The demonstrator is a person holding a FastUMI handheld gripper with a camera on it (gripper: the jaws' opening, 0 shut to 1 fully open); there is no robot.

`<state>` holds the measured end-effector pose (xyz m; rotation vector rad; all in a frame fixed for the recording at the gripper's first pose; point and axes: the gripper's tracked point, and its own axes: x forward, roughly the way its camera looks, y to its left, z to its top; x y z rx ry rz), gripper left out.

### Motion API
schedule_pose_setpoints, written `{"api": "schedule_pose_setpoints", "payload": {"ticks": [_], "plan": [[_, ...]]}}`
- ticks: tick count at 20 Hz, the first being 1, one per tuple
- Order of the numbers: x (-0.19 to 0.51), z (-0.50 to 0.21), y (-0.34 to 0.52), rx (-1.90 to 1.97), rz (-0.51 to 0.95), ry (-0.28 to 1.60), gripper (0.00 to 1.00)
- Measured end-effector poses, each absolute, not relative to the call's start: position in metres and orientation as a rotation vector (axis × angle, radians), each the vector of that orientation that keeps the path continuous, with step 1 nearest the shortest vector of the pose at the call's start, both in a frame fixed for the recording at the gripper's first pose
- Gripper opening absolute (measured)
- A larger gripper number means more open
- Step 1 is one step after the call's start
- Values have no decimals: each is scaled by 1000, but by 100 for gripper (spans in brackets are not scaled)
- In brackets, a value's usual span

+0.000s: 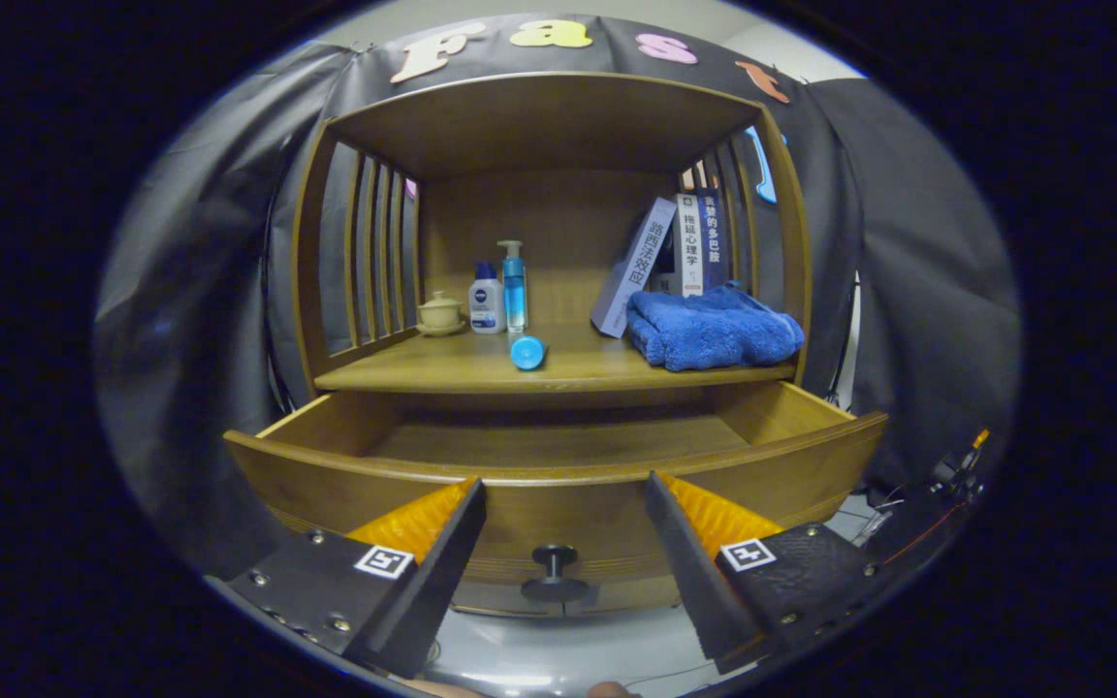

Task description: Pull open the drawer, take out the items inside it, and place them on the countertop above the cabinet.

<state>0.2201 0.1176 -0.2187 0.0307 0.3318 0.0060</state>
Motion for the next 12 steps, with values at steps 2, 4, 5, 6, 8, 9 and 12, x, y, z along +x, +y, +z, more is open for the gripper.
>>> {"api": "schedule_pose_setpoints", "payload": {"ticks": [2,4,5,6,8,9,12], "plan": [[227,-221,119,38,-2,335,99],[236,-222,121,50,-4,341,99],[240,-223,121,52,-4,347,99],[244,-223,121,53,-6,344,99],[254,-224,122,47,-6,344,99],[259,-225,123,49,-9,346,99],[273,-224,125,26,-27,339,100]]}}
